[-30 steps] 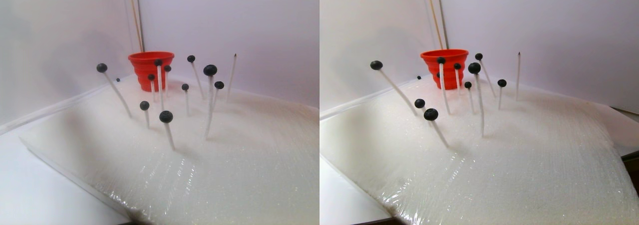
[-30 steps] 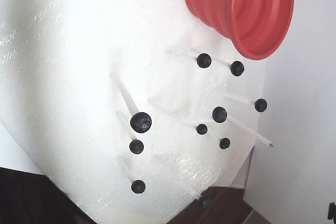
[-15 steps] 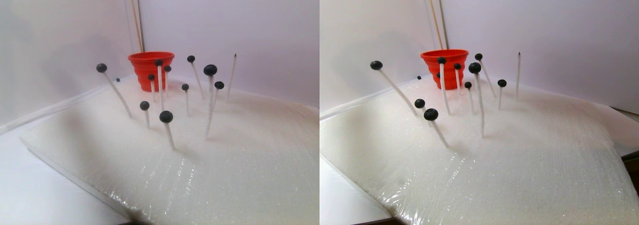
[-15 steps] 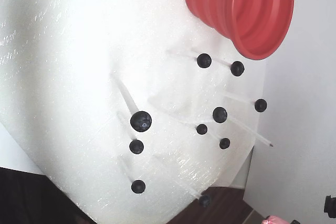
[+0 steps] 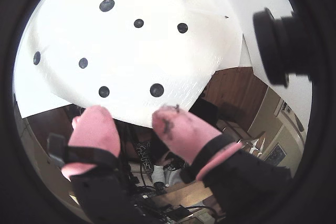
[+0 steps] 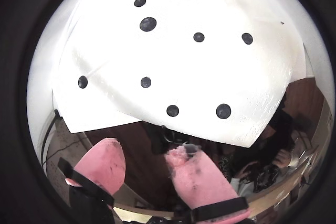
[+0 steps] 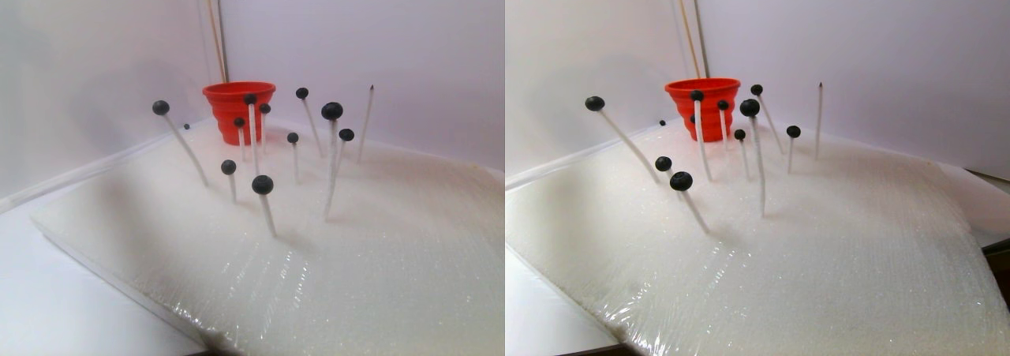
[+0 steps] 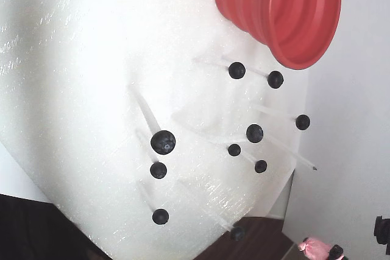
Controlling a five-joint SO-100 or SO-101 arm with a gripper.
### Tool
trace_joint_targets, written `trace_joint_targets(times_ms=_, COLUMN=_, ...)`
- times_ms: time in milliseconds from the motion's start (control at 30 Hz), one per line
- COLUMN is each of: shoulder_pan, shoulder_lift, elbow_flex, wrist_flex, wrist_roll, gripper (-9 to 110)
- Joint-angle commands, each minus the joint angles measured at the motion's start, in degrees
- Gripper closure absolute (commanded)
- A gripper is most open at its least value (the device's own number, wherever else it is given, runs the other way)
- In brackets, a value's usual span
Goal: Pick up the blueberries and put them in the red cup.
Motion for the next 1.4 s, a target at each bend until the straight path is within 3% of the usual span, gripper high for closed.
trace_joint_targets(times_ms=0, shoulder_pan=0.4, shoulder_lift=0.4, elbow_flex=-1.0, wrist_flex=-1.9, wrist_roll=-1.1, gripper=86)
trace_joint_targets(times_ms=1367, shoulder_pan=-2.2, shoulder_lift=-10.8, elbow_flex=3.1, wrist_flex=-20.5, wrist_roll=-5.4, gripper=83)
